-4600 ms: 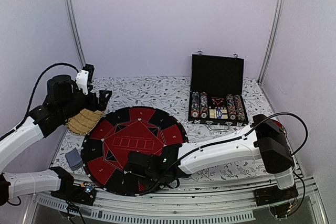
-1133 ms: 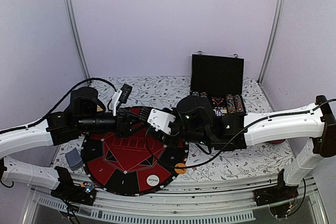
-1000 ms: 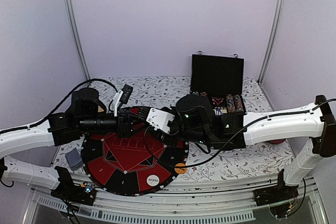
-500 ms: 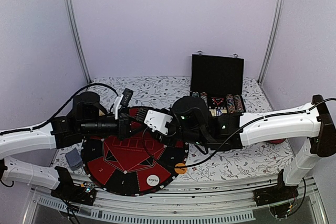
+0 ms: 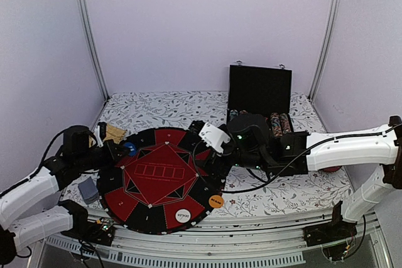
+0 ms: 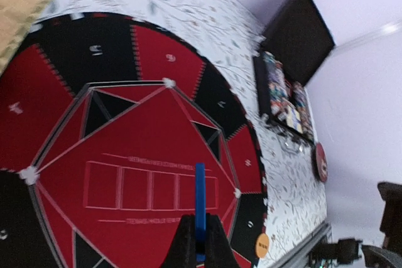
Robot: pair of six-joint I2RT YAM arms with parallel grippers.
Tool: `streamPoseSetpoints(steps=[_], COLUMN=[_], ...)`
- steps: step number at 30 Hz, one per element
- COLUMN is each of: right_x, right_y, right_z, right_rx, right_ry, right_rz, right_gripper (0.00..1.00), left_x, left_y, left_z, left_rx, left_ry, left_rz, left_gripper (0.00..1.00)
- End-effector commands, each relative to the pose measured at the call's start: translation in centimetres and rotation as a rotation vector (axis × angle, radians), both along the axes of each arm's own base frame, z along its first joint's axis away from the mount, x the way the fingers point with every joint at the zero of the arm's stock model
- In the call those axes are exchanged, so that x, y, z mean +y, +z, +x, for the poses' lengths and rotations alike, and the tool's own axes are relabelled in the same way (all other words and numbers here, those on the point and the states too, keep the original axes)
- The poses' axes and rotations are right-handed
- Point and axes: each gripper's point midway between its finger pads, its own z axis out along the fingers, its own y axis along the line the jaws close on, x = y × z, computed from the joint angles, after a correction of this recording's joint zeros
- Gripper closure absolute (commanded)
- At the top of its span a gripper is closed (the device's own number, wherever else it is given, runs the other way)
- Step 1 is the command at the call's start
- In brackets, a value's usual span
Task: Distribute texas hold em gaming equipment
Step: Place the small blind button at position 3.
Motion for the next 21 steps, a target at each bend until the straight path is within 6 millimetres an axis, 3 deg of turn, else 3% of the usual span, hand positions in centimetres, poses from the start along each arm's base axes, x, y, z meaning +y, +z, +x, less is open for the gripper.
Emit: streamPoseSetpoints(steps=[1, 5, 11, 21], right_x=[-3.0, -4.9, -6.2, -6.4], right_y=[-1.2, -1.5, -1.2, -1.7], right_z=[0.1, -0.1, -0.4, -0.4], right_rx=[0.179, 0.216, 0.222, 0.212], right_ry=[-0.071, -0.070, -0.025, 0.028], right_rz=[0.051, 0.079, 0.121, 0.094], right_gripper=[0.12, 0.11, 0.10, 0.10], left_x=[4.6, 7.3, 10.9, 12.1], left_y=[-5.3, -8.1, -9.6, -12.1], left_z=[-0.6, -1.1, -1.9, -3.5], left_rx=[0.241, 0.363, 0.422, 0.493], left_ry=[0.221, 0.367, 0.566, 0.650], left_rz=[-0.078, -0.084, -0.026, -0.059], left_gripper=[1.00, 1.00, 1.00, 1.00])
